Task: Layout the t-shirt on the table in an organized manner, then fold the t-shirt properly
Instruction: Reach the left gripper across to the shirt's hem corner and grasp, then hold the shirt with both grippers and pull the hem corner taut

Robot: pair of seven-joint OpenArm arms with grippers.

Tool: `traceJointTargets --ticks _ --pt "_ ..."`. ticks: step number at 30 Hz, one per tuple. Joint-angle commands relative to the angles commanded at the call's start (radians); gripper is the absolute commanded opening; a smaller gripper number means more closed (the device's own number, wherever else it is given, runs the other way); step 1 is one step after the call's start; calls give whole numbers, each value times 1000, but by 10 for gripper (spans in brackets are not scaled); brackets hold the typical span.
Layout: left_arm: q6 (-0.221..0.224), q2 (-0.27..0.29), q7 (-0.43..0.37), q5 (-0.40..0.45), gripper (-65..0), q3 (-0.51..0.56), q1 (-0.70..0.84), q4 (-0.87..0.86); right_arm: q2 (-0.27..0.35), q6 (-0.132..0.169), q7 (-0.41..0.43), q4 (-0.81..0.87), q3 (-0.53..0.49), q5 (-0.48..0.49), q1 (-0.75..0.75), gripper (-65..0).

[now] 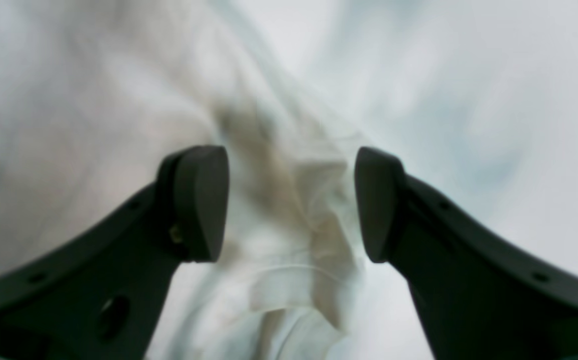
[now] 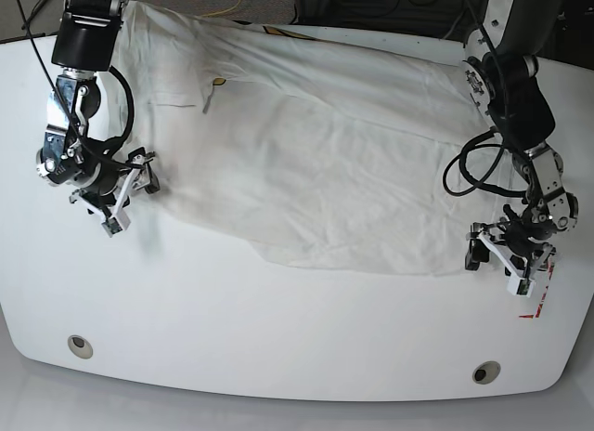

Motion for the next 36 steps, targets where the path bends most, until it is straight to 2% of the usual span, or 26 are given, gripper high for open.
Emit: traceJointTargets --ticks 10,12,15,22,29,36 --pt "0 -26 -94 2 -148 0 -44 -166 0 0 0 0 0 0 0 -266" --pt "42 -26 -103 2 -148 0 -44 -167 0 0 0 -2 0 0 0 -266" --pt "77 -26 -110 2 -148 0 -44 -167 0 0 0 -2 0 0 0 -266" --pt "128 -29 -133 3 -148 0 -41 -169 0 0 0 -3 -2 0 0 -266" --pt "128 -29 -137 5 -148 8 -38 -172 0 0 0 -3 -2 0 0 -266" --pt "128 -28 -137 2 -148 103 -34 -173 0 0 0 -3 -2 2 0 -266"
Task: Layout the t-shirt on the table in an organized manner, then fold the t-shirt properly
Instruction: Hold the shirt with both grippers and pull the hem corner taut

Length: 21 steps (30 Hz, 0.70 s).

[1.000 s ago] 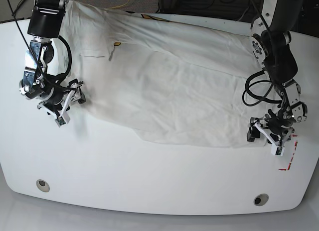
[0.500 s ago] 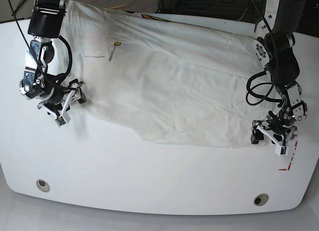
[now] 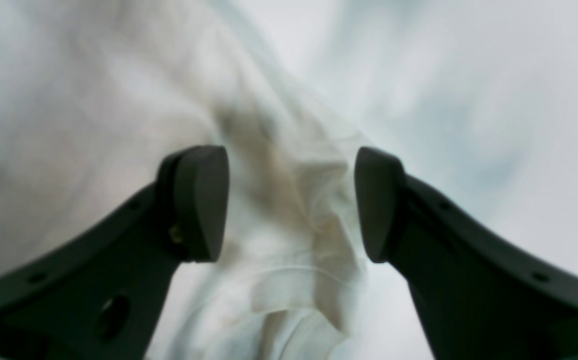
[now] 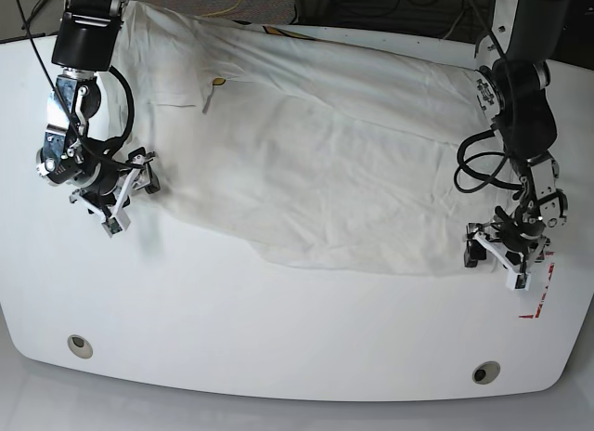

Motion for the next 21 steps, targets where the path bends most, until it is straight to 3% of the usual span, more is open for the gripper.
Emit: traceJointTargets --ticks 21 --pt "2 3 0 -6 -150 2 0 -83 0 0 0 0 3 0 0 -266"
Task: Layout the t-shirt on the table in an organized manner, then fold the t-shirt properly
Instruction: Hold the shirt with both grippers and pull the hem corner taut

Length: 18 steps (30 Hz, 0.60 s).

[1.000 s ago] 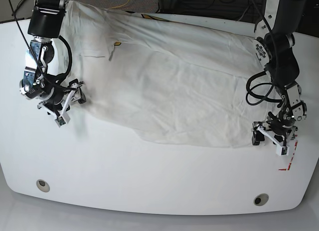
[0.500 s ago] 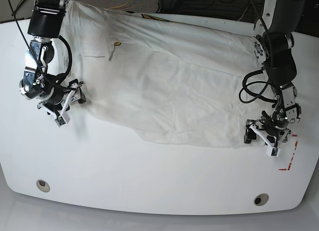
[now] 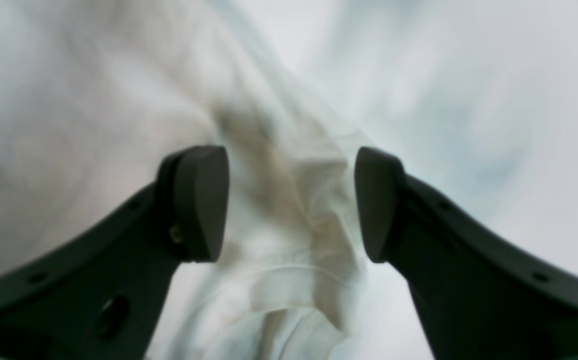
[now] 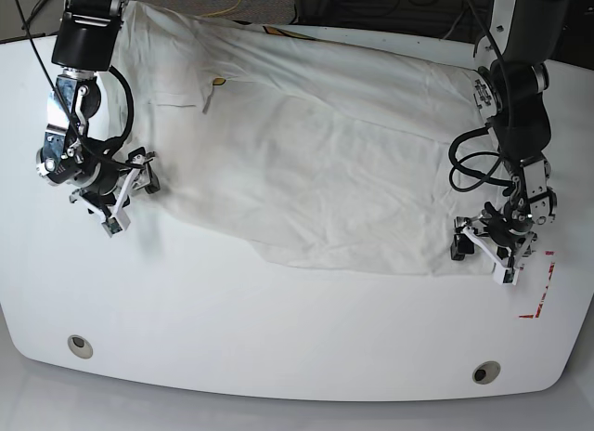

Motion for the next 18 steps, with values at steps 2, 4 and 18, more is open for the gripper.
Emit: traceJointTargets --ticks 2,4,18 --pt "0 0 0 0 -152 0 0 2 0 0 0 0 0 0 0 -266" --pt "0 0 0 0 -153 0 0 2 -2 0 0 0 0 0 0 -266" --pt "0 2 -2 -2 -467 0 -8 3 -2 0 0 2 0 0 0 -266"
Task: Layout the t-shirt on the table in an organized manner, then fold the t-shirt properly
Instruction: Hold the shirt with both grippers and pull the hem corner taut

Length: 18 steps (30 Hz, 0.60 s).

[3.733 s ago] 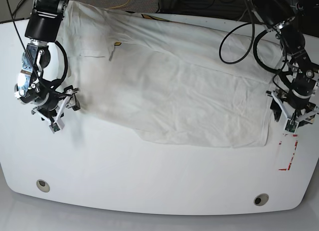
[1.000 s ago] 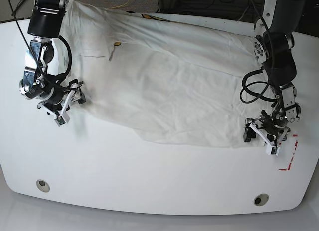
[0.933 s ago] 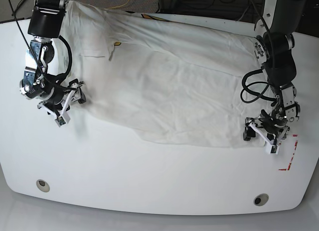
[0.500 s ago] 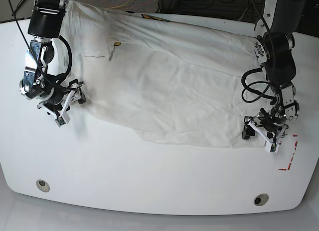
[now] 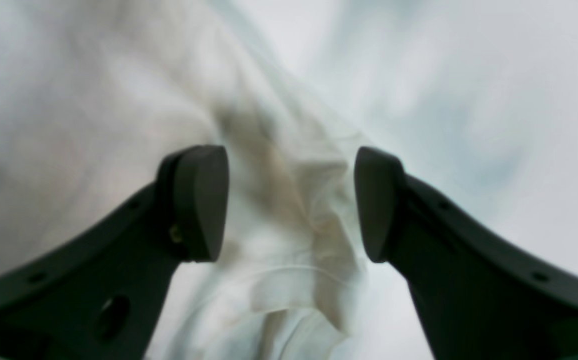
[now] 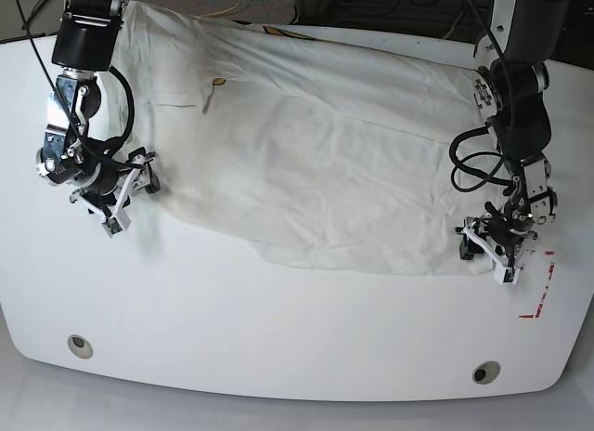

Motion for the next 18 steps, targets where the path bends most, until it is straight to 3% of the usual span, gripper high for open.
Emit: traceJointTargets --ticks 7,13,18 --pt "0 2 0 0 -537 0 5 18 0 0 0 2 3 0 2 -266" --pt "0 43 0 0 -624 -2 38 106 -29 0 0 -5 86 -6 31 -265" --pt "0 51 5 0 -628 2 77 201 -43 0 -3 -37 104 -8 71 -263"
